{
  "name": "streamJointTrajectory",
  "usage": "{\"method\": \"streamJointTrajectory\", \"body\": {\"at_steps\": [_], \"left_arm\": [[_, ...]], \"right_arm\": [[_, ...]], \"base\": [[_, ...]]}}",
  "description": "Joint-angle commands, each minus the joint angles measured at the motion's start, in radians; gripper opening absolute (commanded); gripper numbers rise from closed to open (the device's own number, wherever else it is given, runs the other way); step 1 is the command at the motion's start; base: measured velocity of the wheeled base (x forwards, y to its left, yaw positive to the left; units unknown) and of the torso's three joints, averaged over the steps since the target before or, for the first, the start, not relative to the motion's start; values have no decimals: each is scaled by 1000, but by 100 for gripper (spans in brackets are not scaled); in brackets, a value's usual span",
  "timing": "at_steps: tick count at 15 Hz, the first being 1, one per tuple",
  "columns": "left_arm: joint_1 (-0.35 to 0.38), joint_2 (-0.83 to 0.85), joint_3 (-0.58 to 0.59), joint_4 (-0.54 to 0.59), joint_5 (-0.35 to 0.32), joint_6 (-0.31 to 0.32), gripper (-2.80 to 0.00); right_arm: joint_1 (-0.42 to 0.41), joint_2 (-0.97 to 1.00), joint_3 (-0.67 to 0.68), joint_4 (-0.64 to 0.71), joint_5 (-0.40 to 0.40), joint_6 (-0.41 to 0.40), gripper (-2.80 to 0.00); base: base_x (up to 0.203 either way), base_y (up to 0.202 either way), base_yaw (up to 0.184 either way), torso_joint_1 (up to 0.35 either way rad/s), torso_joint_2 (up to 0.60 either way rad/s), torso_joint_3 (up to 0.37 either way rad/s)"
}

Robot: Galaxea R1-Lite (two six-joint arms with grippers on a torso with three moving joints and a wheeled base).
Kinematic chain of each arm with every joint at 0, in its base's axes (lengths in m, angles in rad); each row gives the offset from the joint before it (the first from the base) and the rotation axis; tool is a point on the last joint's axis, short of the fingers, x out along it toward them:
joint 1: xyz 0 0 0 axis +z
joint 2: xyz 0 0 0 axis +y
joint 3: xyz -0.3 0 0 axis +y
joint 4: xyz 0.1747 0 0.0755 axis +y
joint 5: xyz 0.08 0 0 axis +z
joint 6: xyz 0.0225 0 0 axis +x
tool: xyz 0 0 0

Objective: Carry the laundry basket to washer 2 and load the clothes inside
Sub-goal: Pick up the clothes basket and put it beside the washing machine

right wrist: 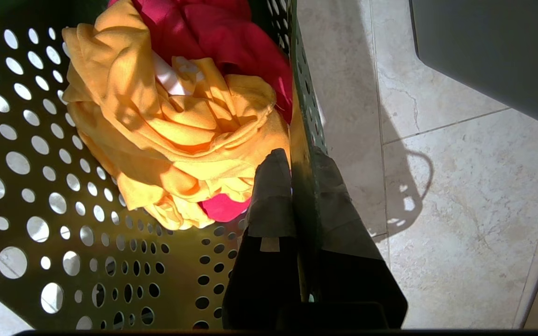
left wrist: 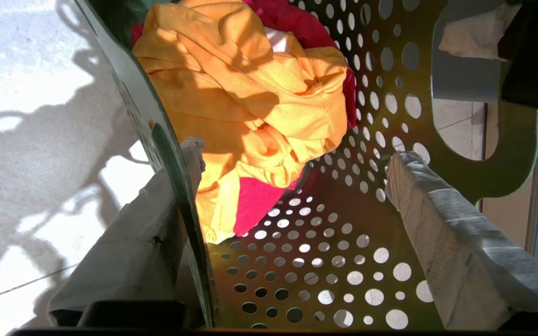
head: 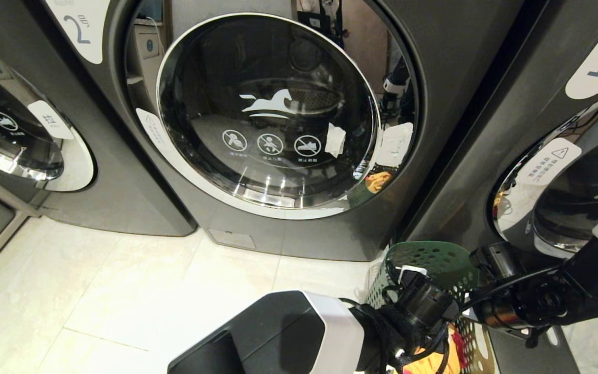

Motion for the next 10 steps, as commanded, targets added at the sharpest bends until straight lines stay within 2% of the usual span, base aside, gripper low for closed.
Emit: {"method": "streamJointTrajectory", "body": {"at_steps": [1,4,10], "left_arm": [[-1,-20,0,5,4,-6,0],[-1,-27,4,10,4,-33,0],[-1,-55,73,46,12,-31,0]], "right_arm": [[1,3,0,-2,-2,3,-280],[-1,3,0,-2,-2,3,-280],[-1,3,0,-2,-1,3,-280]], "base": [[0,0,0,0,0,0],[0,0,0,0,0,0],[0,0,0,0,0,0]]}}
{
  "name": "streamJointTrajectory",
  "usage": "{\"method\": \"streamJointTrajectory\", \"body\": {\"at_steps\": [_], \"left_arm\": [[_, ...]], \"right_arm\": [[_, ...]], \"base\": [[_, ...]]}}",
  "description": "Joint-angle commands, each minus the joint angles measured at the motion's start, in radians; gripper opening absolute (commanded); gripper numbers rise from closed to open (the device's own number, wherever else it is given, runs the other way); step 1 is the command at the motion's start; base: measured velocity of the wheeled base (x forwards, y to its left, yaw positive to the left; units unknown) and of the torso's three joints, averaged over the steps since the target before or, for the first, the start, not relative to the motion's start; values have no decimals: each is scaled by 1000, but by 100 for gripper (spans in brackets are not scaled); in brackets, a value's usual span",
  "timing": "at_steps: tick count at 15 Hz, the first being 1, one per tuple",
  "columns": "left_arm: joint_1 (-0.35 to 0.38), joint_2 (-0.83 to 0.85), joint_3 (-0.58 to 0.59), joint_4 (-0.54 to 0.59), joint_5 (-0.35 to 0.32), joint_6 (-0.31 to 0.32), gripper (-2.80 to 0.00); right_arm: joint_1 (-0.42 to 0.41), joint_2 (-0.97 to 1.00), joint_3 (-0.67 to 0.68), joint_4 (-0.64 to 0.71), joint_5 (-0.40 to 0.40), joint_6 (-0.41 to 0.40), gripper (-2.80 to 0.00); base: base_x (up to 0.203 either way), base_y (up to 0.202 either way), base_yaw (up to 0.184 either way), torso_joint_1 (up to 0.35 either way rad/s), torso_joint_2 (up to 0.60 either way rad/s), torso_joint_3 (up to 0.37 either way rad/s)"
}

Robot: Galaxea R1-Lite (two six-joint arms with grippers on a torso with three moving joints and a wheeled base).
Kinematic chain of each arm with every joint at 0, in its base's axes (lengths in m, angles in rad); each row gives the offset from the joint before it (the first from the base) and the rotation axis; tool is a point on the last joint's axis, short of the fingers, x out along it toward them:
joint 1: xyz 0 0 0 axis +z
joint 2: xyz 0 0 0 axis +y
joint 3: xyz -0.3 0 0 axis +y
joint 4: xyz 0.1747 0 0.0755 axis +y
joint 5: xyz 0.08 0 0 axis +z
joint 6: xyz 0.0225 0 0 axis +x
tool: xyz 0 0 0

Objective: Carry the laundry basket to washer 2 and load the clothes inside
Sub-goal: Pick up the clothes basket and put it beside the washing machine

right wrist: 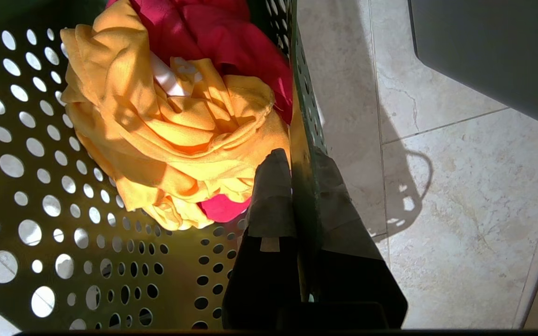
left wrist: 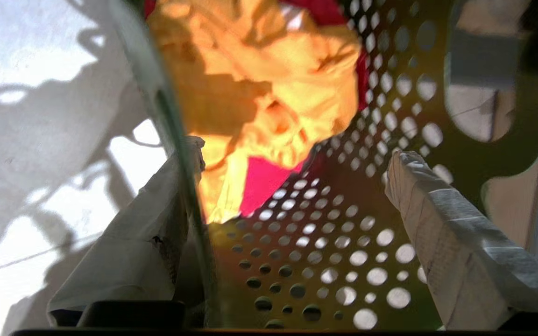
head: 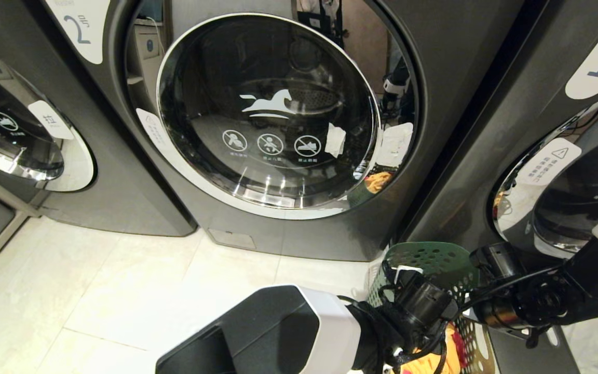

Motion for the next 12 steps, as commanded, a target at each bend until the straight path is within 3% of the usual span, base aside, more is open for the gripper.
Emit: {"method": "streamJointTrajectory", "body": {"at_steps": [1,3,9,12], "left_arm": [[0,-21,29,27,26,-2,0],[0,-19,31,54,88,0,0],[3,-45,36,141,161,-3,0],[4,-104,89,176,197,-10,0]], "right_arm": [[-1,2,0,-2,-2,3,-280],[1,2,0,-2,-2,3,-280],[-1,4,0,-2,-2,5,-280],[-46,10,-9,-2,-2,-24,-280]], "base": [[0,0,0,0,0,0],[0,0,0,0,0,0],[0,0,0,0,0,0],[0,0,0,0,0,0]]}}
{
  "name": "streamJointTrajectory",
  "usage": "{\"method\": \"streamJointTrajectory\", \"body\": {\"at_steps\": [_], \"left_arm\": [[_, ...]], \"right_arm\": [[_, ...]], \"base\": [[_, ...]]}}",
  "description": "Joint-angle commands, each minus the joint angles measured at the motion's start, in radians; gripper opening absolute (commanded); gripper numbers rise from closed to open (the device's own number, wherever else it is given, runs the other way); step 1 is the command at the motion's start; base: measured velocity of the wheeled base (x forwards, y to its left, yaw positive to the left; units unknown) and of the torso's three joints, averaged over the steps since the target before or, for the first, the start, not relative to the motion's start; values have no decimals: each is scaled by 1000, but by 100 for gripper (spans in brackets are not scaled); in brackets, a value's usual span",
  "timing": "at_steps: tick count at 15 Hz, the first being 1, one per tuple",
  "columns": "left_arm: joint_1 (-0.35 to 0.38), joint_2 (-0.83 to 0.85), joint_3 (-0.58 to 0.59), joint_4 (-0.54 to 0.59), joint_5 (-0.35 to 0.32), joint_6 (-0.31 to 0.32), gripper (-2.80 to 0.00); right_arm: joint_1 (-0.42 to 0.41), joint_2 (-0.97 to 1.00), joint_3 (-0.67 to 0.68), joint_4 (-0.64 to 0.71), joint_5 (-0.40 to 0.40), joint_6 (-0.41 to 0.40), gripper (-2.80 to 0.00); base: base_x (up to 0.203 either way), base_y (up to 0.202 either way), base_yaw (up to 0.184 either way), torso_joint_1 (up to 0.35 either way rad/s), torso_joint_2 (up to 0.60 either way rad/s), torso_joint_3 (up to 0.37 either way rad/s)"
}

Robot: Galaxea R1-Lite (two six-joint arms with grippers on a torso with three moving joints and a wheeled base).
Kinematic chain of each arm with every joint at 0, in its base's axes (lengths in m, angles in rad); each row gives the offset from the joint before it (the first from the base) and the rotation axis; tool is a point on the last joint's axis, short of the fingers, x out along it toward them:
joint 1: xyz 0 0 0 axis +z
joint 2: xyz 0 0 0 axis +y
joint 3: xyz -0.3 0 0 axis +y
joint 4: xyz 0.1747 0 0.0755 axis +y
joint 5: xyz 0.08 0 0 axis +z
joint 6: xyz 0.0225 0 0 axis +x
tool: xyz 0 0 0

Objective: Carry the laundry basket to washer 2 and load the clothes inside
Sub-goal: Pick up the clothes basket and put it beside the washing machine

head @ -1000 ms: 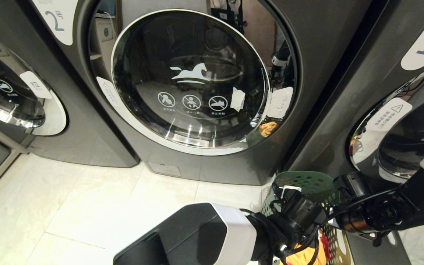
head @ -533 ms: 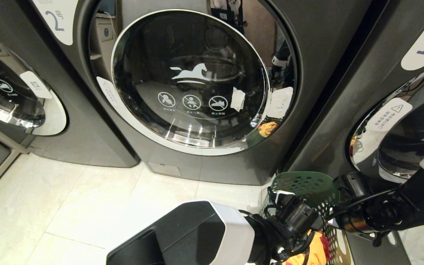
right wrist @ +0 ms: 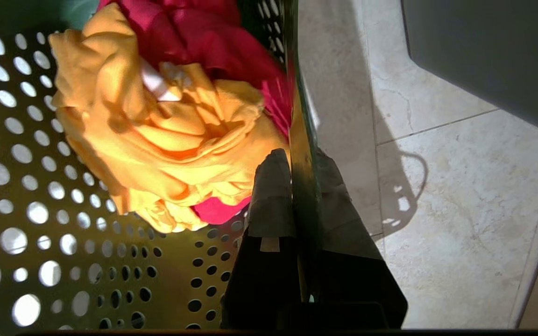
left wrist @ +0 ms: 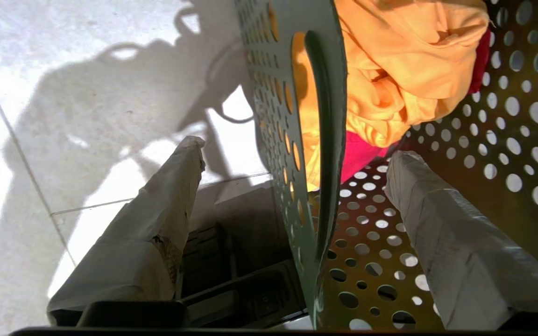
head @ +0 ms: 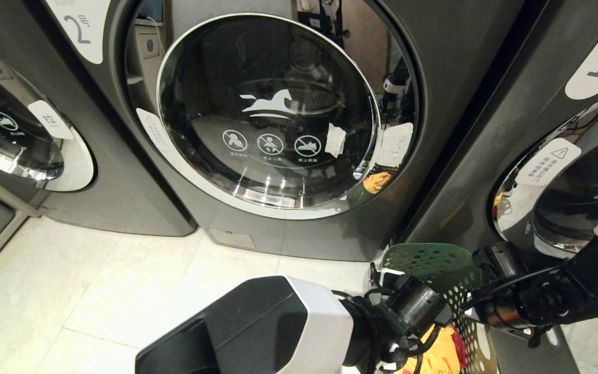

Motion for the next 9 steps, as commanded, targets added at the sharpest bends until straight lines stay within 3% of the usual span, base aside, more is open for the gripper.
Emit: {"method": "streamJointTrajectory", "body": {"at_steps": [1,9], "left_arm": [[-1,-69,49,2,15,-14,0],[-1,-369,259,7,14,-46,0]], "right_arm": [[-50,3,-3,-3,-4,-44,-280],[-242,-59,32,-3,-7,-291,-280]], "base": [[0,0,0,0,0,0],[0,0,0,0,0,0]]}}
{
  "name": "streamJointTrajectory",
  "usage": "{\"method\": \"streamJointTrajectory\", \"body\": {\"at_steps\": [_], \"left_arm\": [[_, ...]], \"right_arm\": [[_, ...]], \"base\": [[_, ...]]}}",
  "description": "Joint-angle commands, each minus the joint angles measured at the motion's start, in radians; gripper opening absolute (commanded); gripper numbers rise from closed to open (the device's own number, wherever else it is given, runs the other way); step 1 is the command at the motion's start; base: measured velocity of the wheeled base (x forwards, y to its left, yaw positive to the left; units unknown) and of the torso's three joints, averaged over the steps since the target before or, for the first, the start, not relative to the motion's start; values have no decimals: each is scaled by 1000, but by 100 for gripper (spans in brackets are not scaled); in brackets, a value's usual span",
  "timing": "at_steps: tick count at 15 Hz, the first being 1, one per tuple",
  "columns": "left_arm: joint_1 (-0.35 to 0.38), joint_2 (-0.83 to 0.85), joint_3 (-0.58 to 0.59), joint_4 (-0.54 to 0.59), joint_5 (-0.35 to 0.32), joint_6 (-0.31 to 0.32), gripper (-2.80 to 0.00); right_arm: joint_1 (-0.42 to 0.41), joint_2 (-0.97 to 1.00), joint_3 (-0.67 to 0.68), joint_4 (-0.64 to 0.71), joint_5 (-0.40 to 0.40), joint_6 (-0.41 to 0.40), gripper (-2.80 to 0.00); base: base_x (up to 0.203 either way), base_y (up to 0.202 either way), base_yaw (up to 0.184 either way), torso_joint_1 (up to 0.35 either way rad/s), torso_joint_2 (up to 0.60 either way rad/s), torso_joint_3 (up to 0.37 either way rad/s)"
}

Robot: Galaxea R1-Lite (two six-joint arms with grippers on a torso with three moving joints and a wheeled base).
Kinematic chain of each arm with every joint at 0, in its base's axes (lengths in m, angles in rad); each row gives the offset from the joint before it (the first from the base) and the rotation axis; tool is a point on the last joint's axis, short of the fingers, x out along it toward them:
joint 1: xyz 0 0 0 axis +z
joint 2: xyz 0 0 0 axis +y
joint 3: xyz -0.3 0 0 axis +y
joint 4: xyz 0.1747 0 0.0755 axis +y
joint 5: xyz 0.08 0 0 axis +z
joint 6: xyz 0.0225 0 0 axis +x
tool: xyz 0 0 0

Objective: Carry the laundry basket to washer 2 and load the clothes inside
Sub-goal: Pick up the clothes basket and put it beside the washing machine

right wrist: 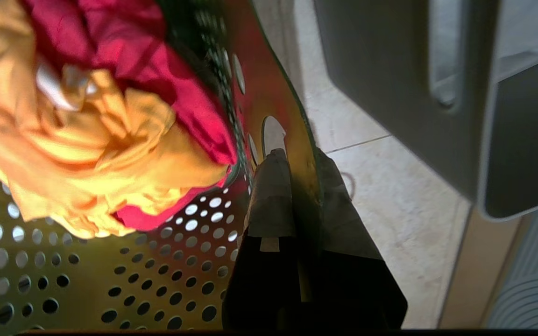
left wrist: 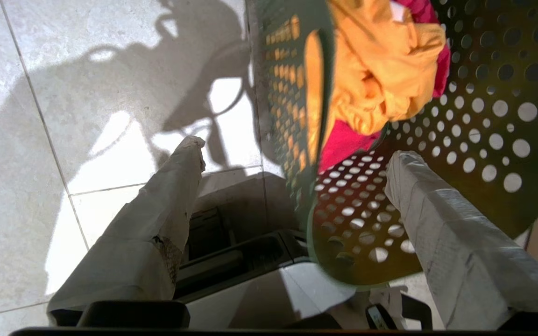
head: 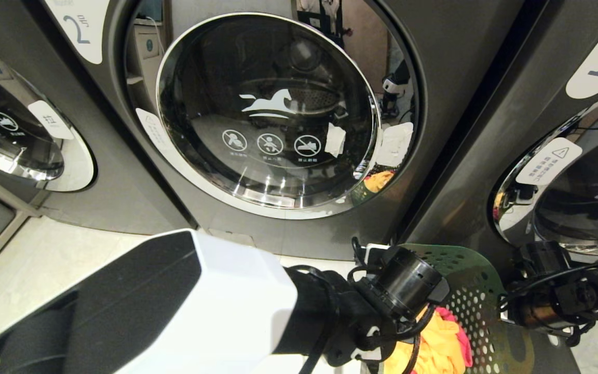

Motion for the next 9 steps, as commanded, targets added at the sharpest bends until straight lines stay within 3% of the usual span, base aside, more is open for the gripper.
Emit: {"method": "streamJointTrajectory", "body": {"at_steps": [1,4,9], "left_arm": [[1,-133,89,0,0,-4,0],[2,-199,186,-12,-4,-22,0],[3,-209,192,-14,-5,-21,0]], "right_arm": [[-55,-20,4,-6,-4,-58,-280],[-115,-2,40,-86,-2,-132,-280],[-160,86,93,-241,-4,-215,-280]], "base": [[0,0,0,0,0,0],[0,0,0,0,0,0],[0,0,0,0,0,0]]}}
